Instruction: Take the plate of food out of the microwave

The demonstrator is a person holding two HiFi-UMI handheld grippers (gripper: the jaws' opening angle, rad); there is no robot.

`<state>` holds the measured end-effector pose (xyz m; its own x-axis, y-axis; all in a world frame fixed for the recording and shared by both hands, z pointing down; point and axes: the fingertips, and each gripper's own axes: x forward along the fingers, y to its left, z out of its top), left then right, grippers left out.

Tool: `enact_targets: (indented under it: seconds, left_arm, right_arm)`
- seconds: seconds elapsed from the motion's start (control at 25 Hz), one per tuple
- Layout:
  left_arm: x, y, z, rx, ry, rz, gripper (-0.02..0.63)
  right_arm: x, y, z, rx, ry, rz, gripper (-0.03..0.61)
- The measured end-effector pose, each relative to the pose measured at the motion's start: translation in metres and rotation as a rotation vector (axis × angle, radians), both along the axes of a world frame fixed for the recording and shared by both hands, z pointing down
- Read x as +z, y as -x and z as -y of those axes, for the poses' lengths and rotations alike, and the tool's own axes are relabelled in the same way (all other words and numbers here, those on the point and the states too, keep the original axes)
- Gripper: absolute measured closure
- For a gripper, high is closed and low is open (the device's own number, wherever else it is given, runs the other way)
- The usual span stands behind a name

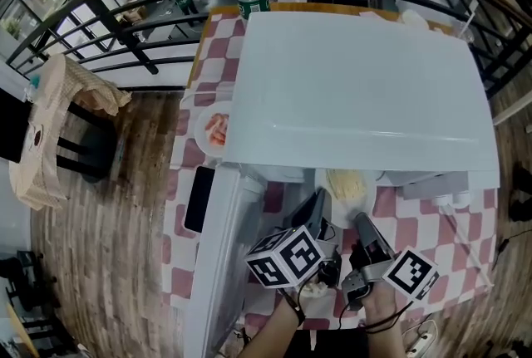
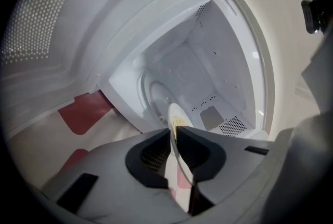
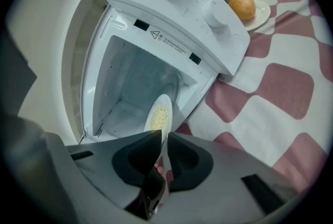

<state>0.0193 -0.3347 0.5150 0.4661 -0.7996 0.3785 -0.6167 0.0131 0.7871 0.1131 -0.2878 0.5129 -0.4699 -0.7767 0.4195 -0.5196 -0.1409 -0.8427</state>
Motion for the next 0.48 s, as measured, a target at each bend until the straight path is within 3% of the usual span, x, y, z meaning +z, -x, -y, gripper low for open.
enact_targets:
  seconds: [0.16, 0.48]
  left_arm:
    - [-0.006, 0.000, -0.004, 0.018, -0.016, 0.011, 0.552]
    - [-0.013, -0.005, -0.018, 0.024, -0.032, 0.016, 0.549]
  right_arm:
    - [-0.016, 0.009, 0.004, -0.014, -0.091, 0.038, 0.519]
    - [-0.023, 0.005, -0.010, 0.000, -0.101, 0.043, 0.520]
